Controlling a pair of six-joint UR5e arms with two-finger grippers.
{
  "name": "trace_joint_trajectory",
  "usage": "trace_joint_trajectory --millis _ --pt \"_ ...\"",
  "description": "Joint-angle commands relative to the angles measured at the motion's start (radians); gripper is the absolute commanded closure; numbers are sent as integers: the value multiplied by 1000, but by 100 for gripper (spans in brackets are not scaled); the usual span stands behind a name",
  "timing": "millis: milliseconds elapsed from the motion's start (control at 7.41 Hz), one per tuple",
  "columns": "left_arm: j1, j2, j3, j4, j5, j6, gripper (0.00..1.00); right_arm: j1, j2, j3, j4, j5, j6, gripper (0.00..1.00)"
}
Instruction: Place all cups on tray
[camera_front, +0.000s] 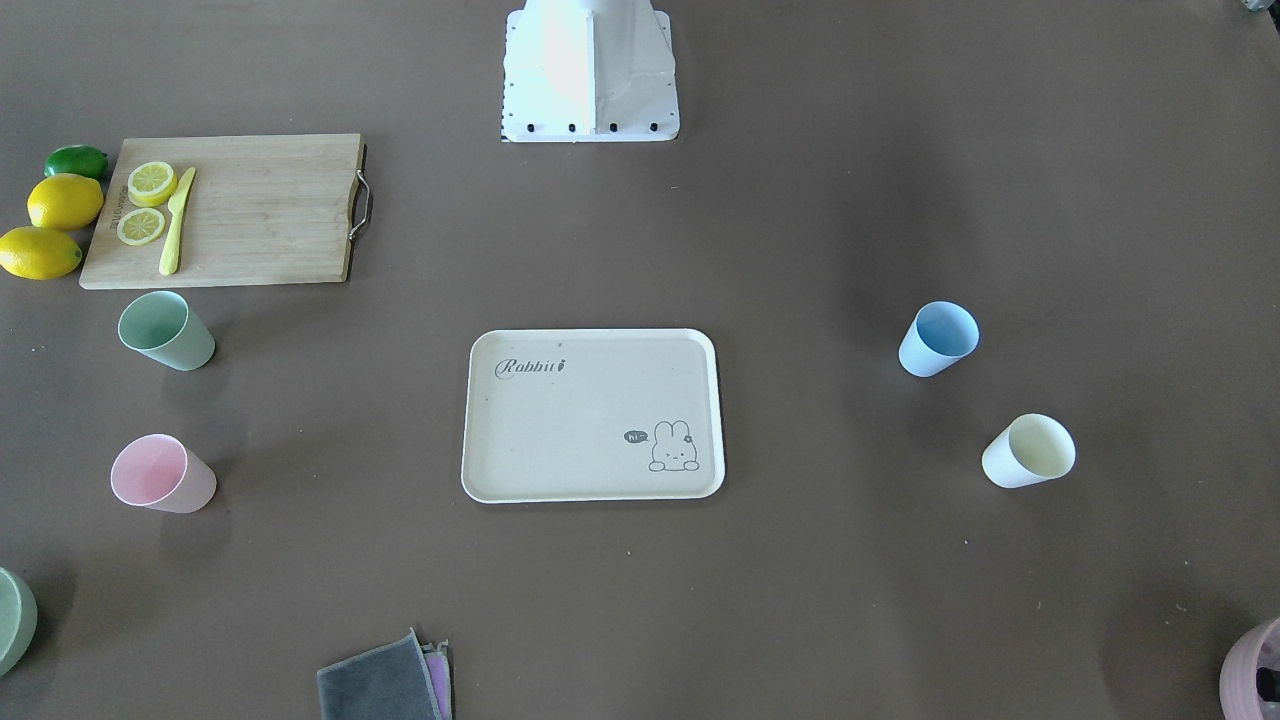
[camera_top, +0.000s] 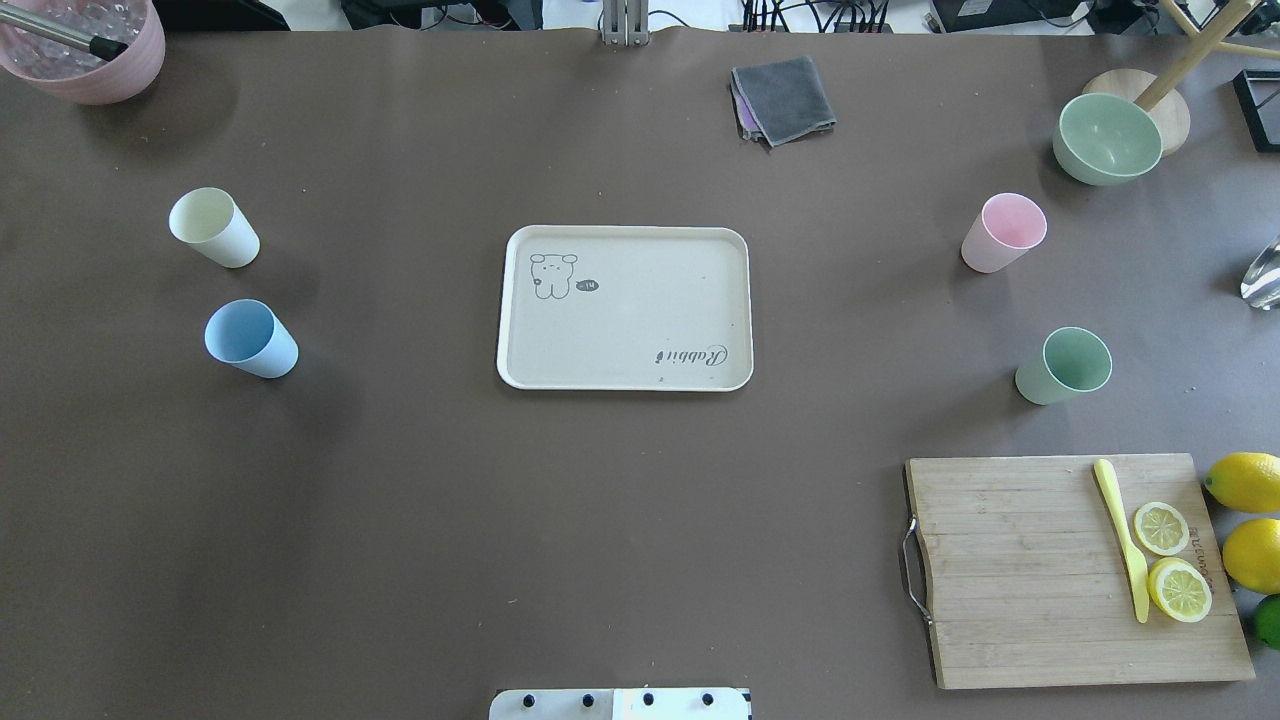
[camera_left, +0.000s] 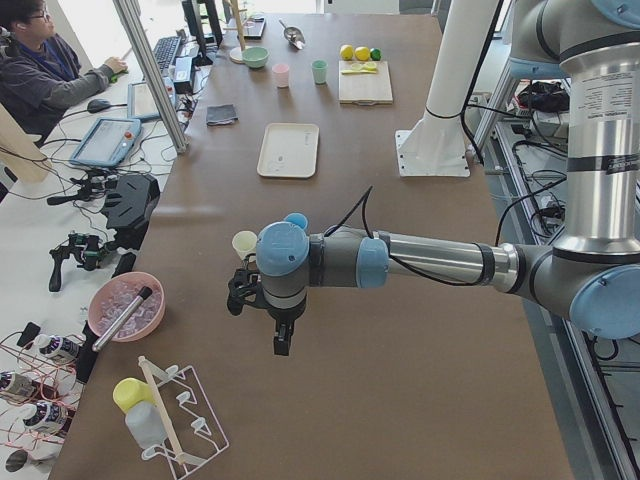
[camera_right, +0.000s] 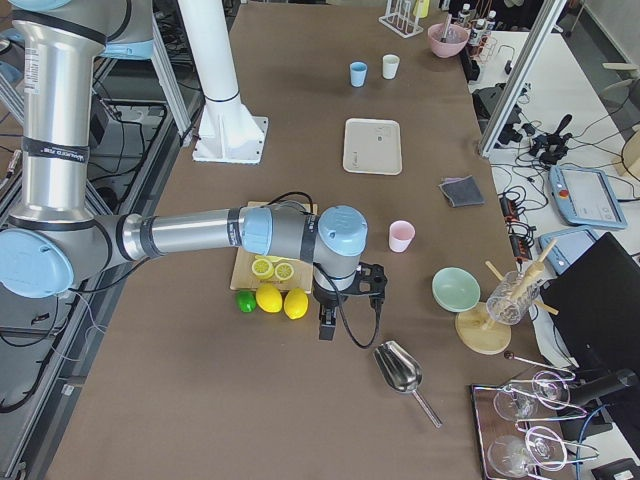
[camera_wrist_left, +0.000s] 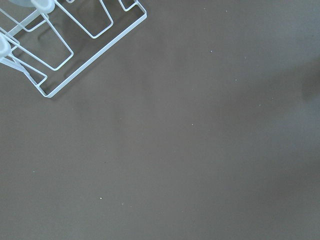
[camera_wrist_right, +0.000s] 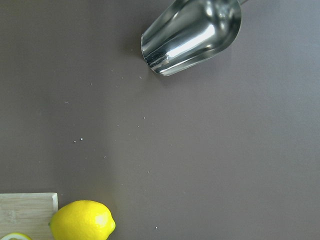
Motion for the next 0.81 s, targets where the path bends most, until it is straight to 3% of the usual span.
trace_joint_trajectory --millis 0,674 --pt "0 18 -7 -44 0 1 2 0 0 0 1 1 0 0" --pt "2 12 -14 -127 0 -1 2 0 3 15 80 7 1 0"
